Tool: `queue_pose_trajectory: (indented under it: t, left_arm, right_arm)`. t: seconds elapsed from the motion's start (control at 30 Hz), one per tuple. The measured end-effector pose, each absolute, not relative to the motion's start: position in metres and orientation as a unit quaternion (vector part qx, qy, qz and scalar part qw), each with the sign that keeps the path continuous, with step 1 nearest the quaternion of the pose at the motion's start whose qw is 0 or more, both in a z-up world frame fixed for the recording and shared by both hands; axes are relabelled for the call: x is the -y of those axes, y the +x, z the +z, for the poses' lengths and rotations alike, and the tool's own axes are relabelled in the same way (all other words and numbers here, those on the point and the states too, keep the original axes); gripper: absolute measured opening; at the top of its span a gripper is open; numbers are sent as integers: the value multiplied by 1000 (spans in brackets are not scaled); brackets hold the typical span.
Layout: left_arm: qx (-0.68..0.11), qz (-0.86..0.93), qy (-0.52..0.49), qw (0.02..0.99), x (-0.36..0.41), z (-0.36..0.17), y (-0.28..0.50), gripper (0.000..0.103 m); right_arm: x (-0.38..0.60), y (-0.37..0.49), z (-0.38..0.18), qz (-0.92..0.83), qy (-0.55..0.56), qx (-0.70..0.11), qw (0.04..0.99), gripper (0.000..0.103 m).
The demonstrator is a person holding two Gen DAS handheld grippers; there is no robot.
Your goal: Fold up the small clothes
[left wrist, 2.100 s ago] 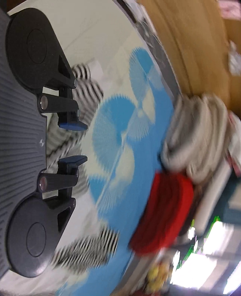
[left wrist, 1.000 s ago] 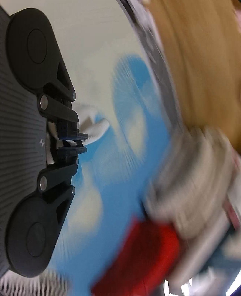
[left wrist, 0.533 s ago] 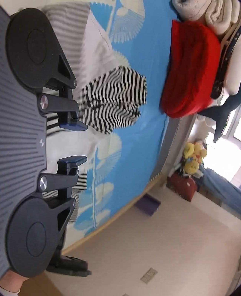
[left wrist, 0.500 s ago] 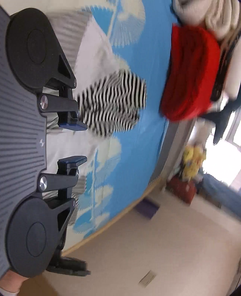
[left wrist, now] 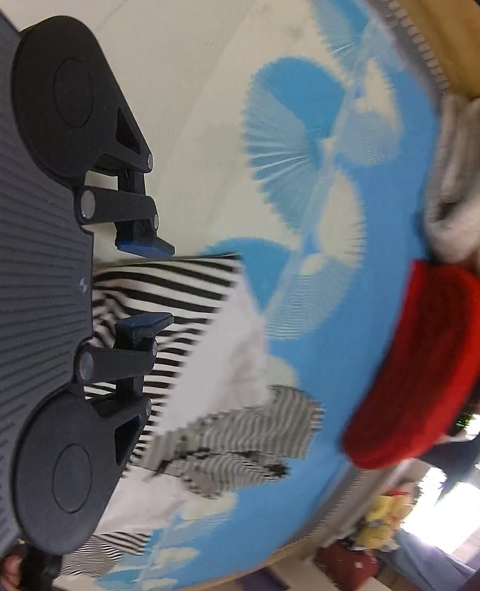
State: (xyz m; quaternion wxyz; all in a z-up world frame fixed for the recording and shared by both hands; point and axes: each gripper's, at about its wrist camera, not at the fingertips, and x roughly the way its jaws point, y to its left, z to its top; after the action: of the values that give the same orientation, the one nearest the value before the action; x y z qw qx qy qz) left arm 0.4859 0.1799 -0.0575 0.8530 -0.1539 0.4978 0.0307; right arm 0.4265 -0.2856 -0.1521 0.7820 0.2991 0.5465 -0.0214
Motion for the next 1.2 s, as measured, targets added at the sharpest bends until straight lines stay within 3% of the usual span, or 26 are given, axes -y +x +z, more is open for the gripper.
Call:
queue_pose_trajectory:
  t: [0.17,0.27,0.37,0.53,0.6,0.73,0.83,0.9,0.97,1.13,1.17,1.2]
  left_arm:
    - [-546,-11,-155,823,-174,-98,489,34]
    - [-576,-28,-128,807,-159,-121,484,34]
    - [-590,-33,-91,802,-151,-134,476,34]
    - [-611,-77,-49,786,-146,-139,463,34]
    - [-617,-86,-9,782,-140,-142,458,34]
    - [-608,-101,-2,787,-141,-137,455,34]
    - [-578,-107,-41,808,-147,-120,459,34]
    - [-568,-109,-52,814,-147,-116,460,34]
    - [-573,-107,-60,811,-145,-117,463,34]
    - [-575,-114,-81,806,-143,-124,464,33]
    - [-584,-116,-62,801,-139,-130,463,30]
    - [-591,-109,-36,799,-136,-136,462,15]
  right_arm:
    - [268,432,-158,-18,280,-551,786,33]
    - [262,433,-152,-3,267,-543,796,1]
    - [269,436,-133,1,272,-506,819,1]
    - [287,426,-57,28,257,-351,900,0]
    - [296,430,-62,-11,249,-374,893,0]
    - [316,439,-125,-111,267,-512,809,6]
    - [314,438,-127,-105,274,-504,812,9]
    - [304,438,-121,-86,262,-486,829,39]
    - [301,440,-122,-82,257,-490,829,45]
    - [303,445,-151,-109,269,-541,789,45]
    - [303,440,-156,-107,271,-545,786,40]
    - [303,440,-157,-107,269,-543,789,18]
